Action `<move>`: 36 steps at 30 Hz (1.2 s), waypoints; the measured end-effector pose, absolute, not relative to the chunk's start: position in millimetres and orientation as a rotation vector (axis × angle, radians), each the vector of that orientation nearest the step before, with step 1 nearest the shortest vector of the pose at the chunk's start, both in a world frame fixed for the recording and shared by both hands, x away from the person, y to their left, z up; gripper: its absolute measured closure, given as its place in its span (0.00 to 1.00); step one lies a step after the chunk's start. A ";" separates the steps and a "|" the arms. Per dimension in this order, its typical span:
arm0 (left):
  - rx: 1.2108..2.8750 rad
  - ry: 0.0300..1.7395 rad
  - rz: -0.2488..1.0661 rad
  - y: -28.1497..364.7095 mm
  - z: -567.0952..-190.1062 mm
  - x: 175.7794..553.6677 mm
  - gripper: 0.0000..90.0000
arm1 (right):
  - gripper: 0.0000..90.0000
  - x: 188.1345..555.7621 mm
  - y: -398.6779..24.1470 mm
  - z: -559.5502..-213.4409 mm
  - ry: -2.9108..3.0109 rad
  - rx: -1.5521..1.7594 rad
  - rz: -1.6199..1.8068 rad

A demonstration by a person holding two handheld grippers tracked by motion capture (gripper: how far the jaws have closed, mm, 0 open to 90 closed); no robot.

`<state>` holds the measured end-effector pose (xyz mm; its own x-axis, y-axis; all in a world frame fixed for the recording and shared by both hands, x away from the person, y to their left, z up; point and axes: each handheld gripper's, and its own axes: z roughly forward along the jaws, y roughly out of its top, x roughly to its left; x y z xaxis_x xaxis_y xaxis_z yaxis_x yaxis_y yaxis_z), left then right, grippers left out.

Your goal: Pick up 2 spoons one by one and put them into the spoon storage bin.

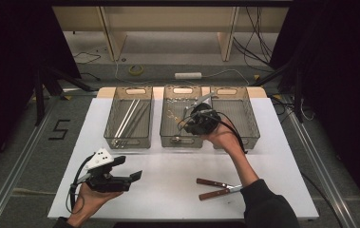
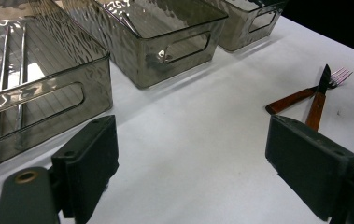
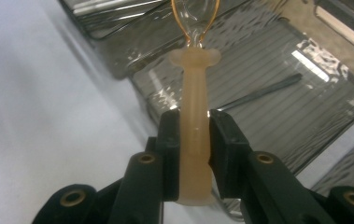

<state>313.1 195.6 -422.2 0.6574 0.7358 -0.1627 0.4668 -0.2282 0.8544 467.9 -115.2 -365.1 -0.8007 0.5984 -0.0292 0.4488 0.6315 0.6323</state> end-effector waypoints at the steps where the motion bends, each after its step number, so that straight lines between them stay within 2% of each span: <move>1: 1.877 0.952 0.337 195.5 -422.2 312.9 0.19 | 0.84 470.4 -115.3 -364.9 2.610 0.869 0.920; 20: 1.881 0.947 0.338 194.9 -422.1 312.5 0.18 | 0.84 504.4 -111.4 -381.1 2.544 1.046 0.867; 36: 1.885 0.943 0.338 193.7 -422.0 312.2 0.18 | 0.84 512.0 -99.7 -393.9 2.529 1.090 0.790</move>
<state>312.2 193.7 -422.0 0.6623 0.7322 -0.1590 0.4644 -0.2347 0.8539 512.0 -99.7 -393.9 -0.6779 0.7344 -0.0350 0.5837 0.5665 0.5817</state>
